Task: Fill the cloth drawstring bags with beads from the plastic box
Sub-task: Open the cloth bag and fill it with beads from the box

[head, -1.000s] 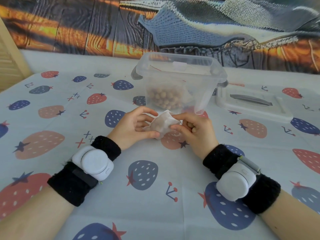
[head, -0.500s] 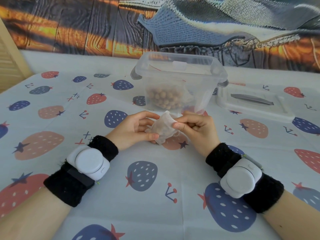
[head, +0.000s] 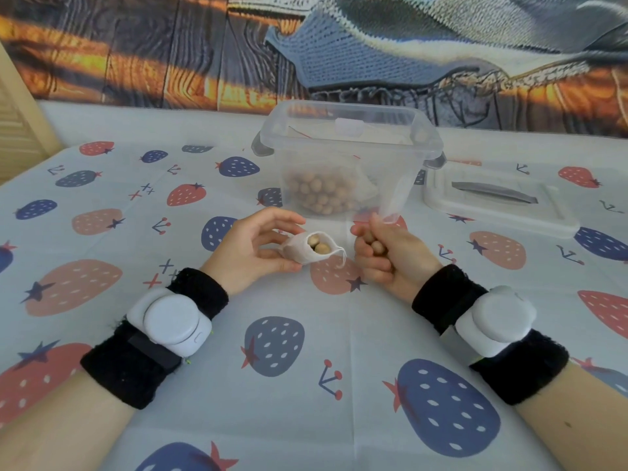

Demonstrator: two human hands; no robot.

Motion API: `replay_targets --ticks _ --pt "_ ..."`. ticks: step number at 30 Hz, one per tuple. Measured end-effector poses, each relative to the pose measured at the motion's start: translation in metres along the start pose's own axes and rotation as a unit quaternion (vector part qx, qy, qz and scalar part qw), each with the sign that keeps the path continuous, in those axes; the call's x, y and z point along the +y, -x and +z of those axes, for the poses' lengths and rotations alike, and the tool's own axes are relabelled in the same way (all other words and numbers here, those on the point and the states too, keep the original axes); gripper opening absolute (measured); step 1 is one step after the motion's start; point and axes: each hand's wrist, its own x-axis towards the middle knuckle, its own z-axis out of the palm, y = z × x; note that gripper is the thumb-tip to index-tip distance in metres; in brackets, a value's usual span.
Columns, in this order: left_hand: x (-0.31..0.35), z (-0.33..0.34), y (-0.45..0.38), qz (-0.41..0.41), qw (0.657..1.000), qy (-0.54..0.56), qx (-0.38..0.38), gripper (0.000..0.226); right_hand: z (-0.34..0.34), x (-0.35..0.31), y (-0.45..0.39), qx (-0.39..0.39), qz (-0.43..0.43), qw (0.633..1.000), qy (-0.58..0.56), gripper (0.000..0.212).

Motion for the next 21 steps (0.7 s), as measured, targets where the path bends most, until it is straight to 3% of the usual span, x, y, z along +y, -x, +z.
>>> replay_targets --ticks 4,9,16,21 --pt "0.0 0.001 0.0 0.001 1.0 -0.006 0.005 0.057 0.009 0.006 0.003 0.028 -0.071 0.988 0.137 0.047" --pt "0.001 0.001 -0.001 -0.004 1.0 -0.01 0.016 0.055 0.014 0.008 0.008 0.058 -0.169 0.975 0.134 0.018" --pt "0.003 0.003 0.001 -0.004 1.0 -0.019 0.014 0.055 0.015 0.012 0.012 0.027 -0.347 0.905 0.247 0.015" --pt "0.004 0.005 0.002 -0.003 1.0 -0.025 -0.013 0.056 0.016 0.014 0.013 -0.023 -0.382 0.874 0.298 0.015"
